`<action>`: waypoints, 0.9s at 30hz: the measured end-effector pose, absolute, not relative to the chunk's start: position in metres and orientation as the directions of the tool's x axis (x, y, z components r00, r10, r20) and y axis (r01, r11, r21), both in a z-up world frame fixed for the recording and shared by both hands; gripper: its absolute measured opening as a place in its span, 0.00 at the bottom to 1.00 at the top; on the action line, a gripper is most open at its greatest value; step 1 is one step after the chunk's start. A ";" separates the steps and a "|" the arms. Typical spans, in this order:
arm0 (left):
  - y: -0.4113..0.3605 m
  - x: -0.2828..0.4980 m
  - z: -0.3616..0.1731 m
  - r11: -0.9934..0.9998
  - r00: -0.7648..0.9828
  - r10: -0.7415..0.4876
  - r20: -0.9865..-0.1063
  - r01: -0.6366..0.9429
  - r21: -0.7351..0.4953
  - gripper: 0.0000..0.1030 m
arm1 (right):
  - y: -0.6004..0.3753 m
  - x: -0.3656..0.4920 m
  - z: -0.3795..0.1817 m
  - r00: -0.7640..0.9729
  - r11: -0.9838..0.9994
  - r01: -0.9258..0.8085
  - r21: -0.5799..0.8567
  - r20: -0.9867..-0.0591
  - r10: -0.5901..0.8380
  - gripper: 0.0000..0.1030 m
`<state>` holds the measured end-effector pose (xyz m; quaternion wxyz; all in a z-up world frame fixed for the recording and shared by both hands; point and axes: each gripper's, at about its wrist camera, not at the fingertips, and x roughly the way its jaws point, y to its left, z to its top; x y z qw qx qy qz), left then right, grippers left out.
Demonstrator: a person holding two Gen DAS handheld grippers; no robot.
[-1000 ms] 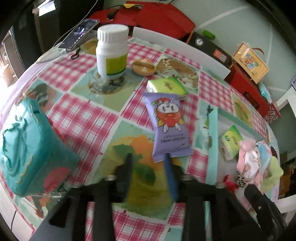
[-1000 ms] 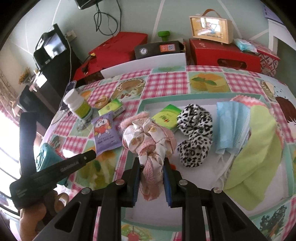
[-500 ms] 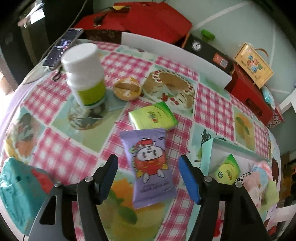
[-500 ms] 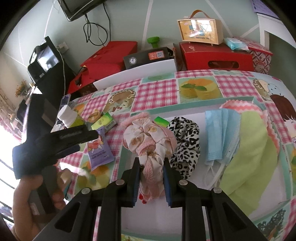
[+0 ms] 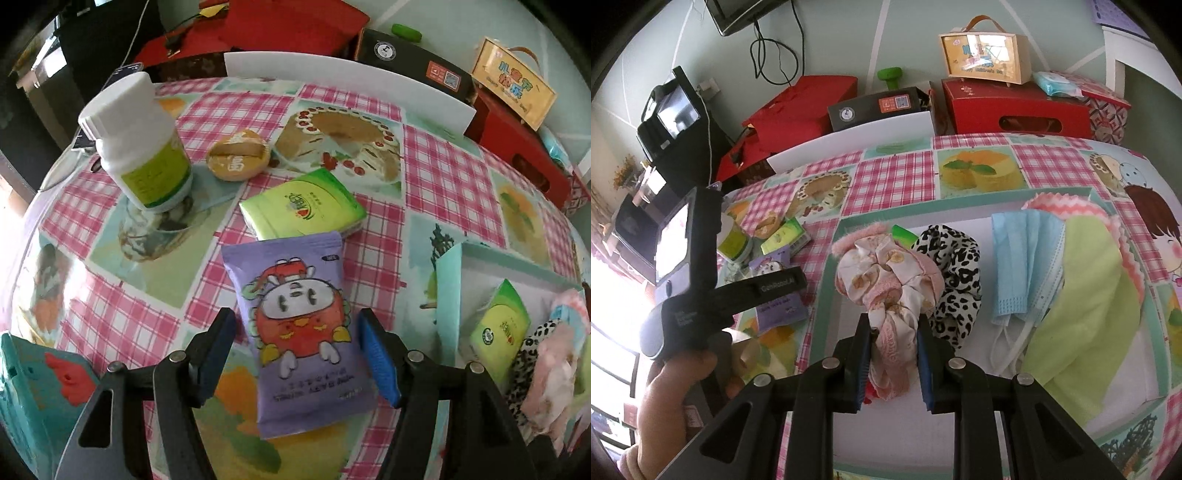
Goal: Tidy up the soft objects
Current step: 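Lift the purple wipes pack with the left gripper while the right carries the fabric over the tray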
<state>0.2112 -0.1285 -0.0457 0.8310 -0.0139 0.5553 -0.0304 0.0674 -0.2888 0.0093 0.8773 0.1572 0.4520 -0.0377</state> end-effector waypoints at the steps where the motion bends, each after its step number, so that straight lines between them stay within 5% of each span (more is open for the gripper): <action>1: -0.128 0.211 -0.046 0.998 0.384 -0.069 -0.921 0.036 -0.060 0.66 | -0.289 0.067 0.009 0.587 0.948 0.208 0.240 -0.806 0.075 0.23; 5: -0.125 0.208 -0.045 0.998 0.390 -0.060 -0.919 0.036 -0.050 0.51 | -0.287 0.068 0.008 0.581 0.951 0.206 0.232 -0.810 0.071 0.23; 15: -0.109 0.198 -0.017 0.981 0.420 -0.181 -0.889 0.017 -0.192 0.48 | -0.291 0.064 0.013 0.603 0.947 0.220 0.234 -0.795 0.057 0.23; 27: -0.143 0.149 0.046 0.924 0.500 -0.374 -0.781 0.272 -0.268 0.48 | -0.315 0.047 0.031 0.659 0.925 0.302 0.230 -0.752 -0.028 0.23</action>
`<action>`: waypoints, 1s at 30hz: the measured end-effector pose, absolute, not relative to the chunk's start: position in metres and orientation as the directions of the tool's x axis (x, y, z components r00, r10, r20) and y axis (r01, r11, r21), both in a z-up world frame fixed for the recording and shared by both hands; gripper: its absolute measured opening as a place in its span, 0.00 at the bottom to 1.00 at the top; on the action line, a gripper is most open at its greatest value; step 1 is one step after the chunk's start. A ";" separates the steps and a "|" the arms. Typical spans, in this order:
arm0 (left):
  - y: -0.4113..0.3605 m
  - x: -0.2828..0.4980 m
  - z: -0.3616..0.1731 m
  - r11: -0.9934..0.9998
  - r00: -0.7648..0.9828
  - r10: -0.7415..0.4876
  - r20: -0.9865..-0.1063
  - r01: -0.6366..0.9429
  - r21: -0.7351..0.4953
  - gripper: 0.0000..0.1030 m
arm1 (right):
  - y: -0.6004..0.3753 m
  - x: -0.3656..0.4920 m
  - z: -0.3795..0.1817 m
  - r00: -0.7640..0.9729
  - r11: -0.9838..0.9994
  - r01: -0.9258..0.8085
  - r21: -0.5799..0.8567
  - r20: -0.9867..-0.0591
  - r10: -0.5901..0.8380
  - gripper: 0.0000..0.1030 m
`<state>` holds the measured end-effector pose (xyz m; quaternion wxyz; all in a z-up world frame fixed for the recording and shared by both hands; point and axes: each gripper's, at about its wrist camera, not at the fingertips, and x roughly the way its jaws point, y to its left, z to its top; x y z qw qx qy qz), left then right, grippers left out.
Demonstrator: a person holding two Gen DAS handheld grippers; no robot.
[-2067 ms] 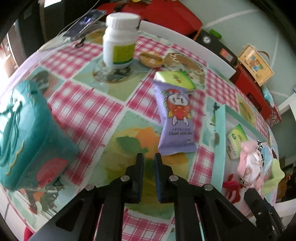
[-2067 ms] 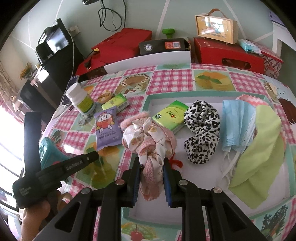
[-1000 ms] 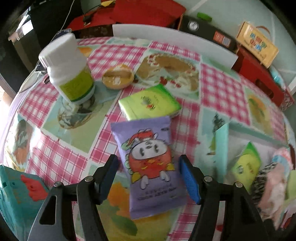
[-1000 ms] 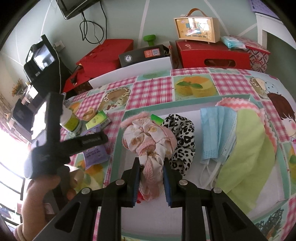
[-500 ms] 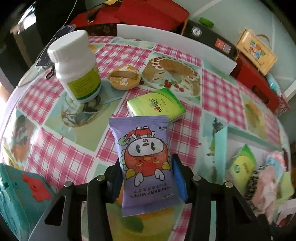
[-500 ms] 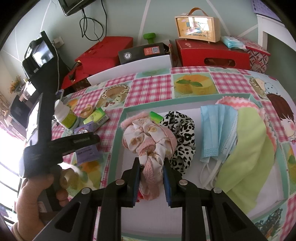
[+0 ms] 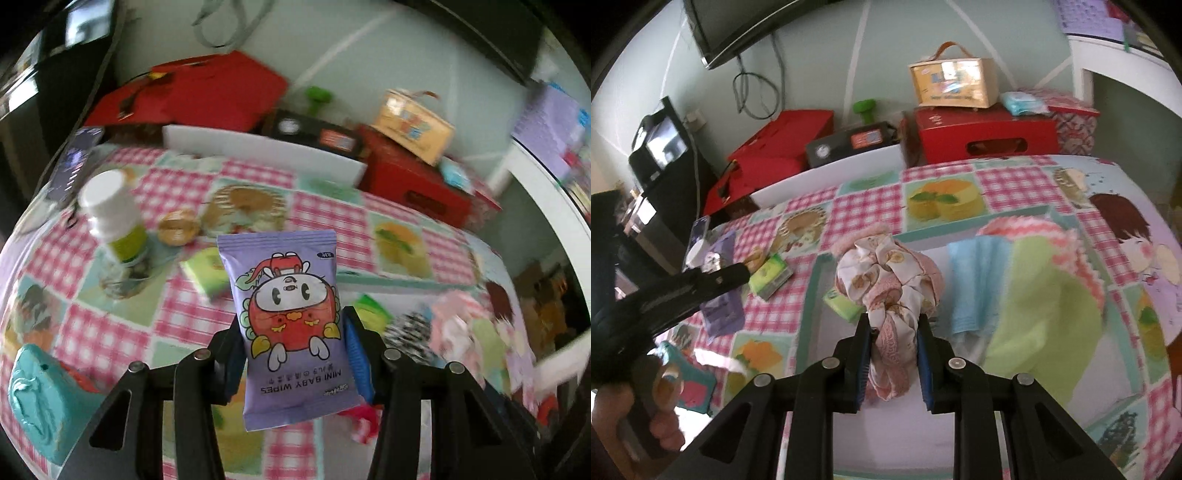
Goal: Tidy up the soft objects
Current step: 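Lift the purple wipes pack with the left gripper while the right carries the fabric over the tray, then lower the wipes pack into the tray and open the left gripper while the right releases the fabric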
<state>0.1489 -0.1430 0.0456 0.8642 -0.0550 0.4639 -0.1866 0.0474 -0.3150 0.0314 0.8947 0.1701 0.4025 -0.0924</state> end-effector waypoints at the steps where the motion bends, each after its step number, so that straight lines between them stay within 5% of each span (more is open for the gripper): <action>1: -0.151 0.145 0.046 0.916 0.494 -0.387 -0.779 0.303 -0.264 0.49 | -0.320 0.045 0.033 0.657 0.920 0.320 0.225 -0.753 -0.045 0.24; 9: -0.206 0.120 0.036 0.846 0.413 -0.447 -0.794 0.485 -0.224 0.49 | -0.357 0.026 0.035 0.627 0.882 0.434 0.182 -0.765 -0.150 0.25; 19: -0.232 0.113 -0.005 0.830 0.293 -0.407 -0.865 0.515 -0.216 0.56 | -0.366 0.028 0.013 0.565 0.871 0.459 0.173 -0.814 -0.136 0.27; 30: -0.225 0.118 -0.005 0.853 0.314 -0.378 -0.871 0.484 -0.195 0.61 | -0.362 0.032 0.005 0.528 0.872 0.472 0.127 -0.833 -0.164 0.56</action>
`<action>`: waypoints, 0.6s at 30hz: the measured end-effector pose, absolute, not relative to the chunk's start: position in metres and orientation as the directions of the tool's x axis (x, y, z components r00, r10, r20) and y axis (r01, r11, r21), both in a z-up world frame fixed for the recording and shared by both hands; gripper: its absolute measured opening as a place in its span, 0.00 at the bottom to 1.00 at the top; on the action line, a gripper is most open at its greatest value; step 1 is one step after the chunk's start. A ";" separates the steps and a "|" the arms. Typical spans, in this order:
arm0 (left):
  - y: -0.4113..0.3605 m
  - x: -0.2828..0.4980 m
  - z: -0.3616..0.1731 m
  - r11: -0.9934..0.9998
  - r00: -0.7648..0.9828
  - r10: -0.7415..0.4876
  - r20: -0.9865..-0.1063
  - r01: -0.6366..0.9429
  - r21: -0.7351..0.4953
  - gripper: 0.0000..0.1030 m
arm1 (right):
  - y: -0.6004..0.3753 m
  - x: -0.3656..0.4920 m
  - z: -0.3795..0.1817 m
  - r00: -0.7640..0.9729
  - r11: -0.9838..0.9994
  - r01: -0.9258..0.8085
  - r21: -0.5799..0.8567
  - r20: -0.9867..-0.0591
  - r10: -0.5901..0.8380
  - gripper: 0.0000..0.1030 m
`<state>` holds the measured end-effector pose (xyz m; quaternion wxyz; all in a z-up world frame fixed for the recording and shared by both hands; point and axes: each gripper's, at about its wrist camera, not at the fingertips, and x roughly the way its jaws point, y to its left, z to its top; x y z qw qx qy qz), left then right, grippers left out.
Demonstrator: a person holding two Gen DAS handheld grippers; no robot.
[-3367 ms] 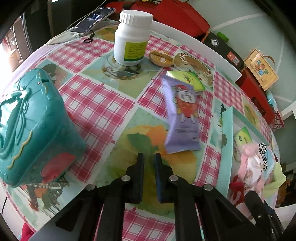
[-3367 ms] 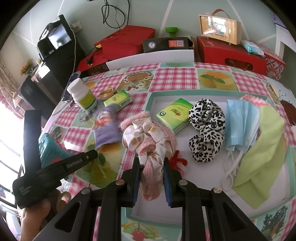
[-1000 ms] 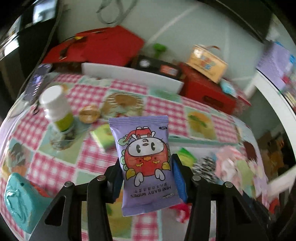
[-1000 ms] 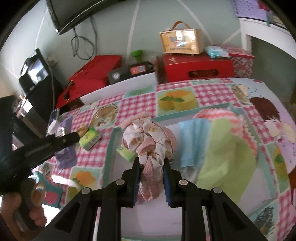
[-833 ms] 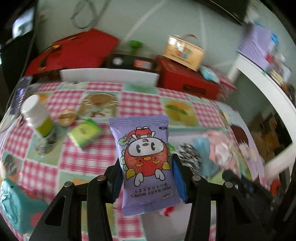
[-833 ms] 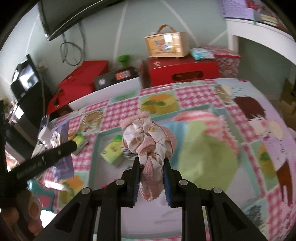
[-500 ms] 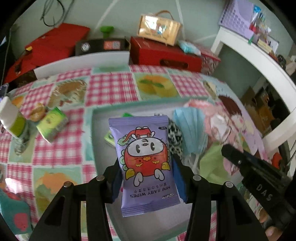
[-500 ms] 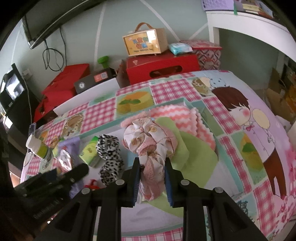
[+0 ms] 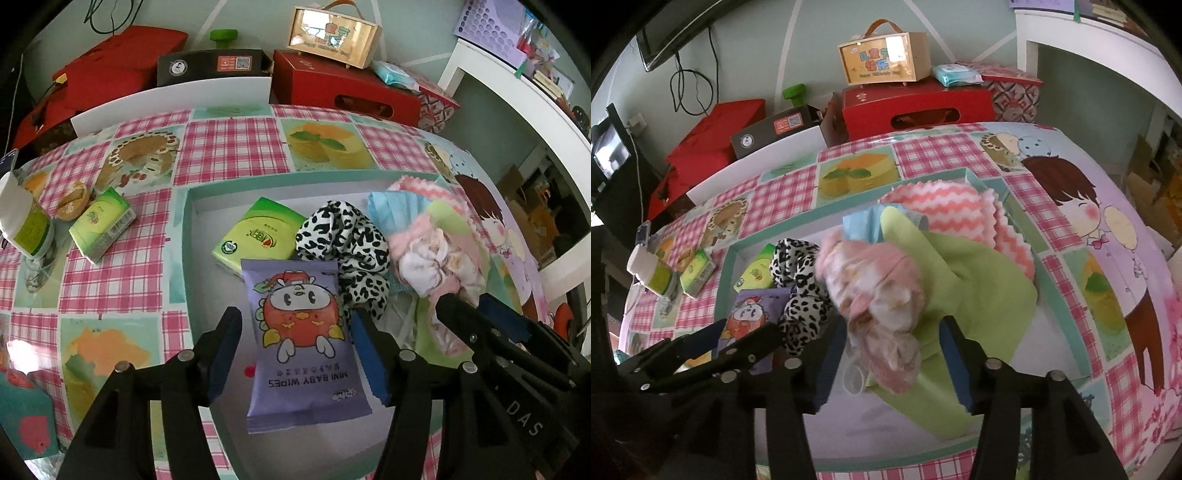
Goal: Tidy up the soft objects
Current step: 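Lower the wipes pack into the tray and open the left gripper while the right releases the fabric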
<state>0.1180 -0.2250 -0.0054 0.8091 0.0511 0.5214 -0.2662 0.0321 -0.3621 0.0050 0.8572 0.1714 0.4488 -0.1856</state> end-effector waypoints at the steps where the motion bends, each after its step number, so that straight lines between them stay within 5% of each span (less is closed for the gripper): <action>1: -0.224 0.118 -0.005 0.854 0.317 -0.377 -0.870 0.484 -0.194 0.61 | -0.362 0.032 0.006 0.529 0.872 0.473 0.126 -0.832 -0.168 0.57; 18: -0.209 0.124 0.017 0.851 0.349 -0.453 -0.821 0.442 -0.281 0.83 | -0.365 0.026 0.021 0.561 0.854 0.509 0.104 -0.793 -0.238 0.67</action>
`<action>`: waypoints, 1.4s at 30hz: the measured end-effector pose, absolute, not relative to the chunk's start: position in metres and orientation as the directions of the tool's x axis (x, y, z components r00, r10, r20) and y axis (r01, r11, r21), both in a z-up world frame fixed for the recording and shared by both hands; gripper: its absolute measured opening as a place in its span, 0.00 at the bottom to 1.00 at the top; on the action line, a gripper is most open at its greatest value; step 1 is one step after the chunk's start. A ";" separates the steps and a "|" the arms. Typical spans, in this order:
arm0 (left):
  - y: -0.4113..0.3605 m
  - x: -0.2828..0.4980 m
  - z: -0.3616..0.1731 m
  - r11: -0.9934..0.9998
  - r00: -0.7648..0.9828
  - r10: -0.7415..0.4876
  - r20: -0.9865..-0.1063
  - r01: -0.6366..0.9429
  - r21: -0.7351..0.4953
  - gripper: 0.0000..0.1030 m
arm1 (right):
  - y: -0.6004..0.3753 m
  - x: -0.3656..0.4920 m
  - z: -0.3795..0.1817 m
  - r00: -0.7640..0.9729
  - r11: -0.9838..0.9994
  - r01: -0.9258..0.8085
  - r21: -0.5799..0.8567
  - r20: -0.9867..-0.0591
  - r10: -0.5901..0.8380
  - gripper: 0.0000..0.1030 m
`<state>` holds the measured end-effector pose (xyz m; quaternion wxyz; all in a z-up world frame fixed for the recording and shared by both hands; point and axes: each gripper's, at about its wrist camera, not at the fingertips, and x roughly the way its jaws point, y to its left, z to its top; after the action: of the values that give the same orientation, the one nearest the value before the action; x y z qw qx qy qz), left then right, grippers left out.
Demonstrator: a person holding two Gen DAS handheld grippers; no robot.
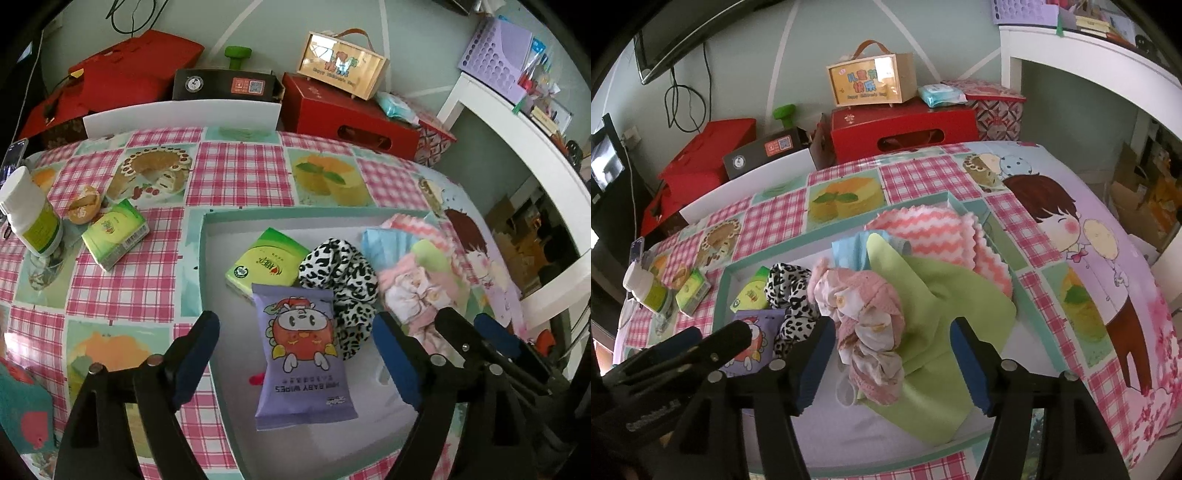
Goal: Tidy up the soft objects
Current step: 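Lower the wipes pack into the tray and open the left gripper while the right releases the fabric, then move both grippers from the tray toward the green tissue pack and round cake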
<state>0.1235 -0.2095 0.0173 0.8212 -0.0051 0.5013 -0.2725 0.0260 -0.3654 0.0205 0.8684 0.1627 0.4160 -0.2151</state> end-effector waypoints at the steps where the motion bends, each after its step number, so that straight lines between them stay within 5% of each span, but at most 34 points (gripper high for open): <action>1: -0.209 0.124 0.018 0.850 0.348 -0.458 -0.818 0.441 -0.288 0.83 | -0.365 0.025 0.021 0.565 0.854 0.509 0.105 -0.789 -0.240 0.67; 16: -0.165 0.149 0.025 0.919 0.463 -0.380 -0.801 0.289 -0.269 0.85 | -0.358 0.030 0.019 0.561 0.870 0.487 0.080 -0.792 -0.241 0.67; 25: -0.145 0.160 0.019 0.950 0.491 -0.307 -0.815 0.210 -0.231 0.86 | -0.349 0.033 0.023 0.579 0.883 0.464 0.068 -0.777 -0.245 0.77; 28: -0.143 0.161 0.020 0.959 0.515 -0.278 -0.811 0.198 -0.203 0.99 | -0.348 0.033 0.026 0.590 0.883 0.464 0.066 -0.767 -0.252 1.00; 42: -0.138 0.163 0.023 0.949 0.527 -0.314 -0.789 0.203 -0.242 1.00 | -0.341 0.037 0.022 0.588 0.895 0.442 0.062 -0.773 -0.237 1.00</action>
<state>0.1632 -0.1384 0.0231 0.8718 -0.0603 0.4630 -0.1483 0.0367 -0.3413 0.0216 0.8824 0.1248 0.4109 -0.1923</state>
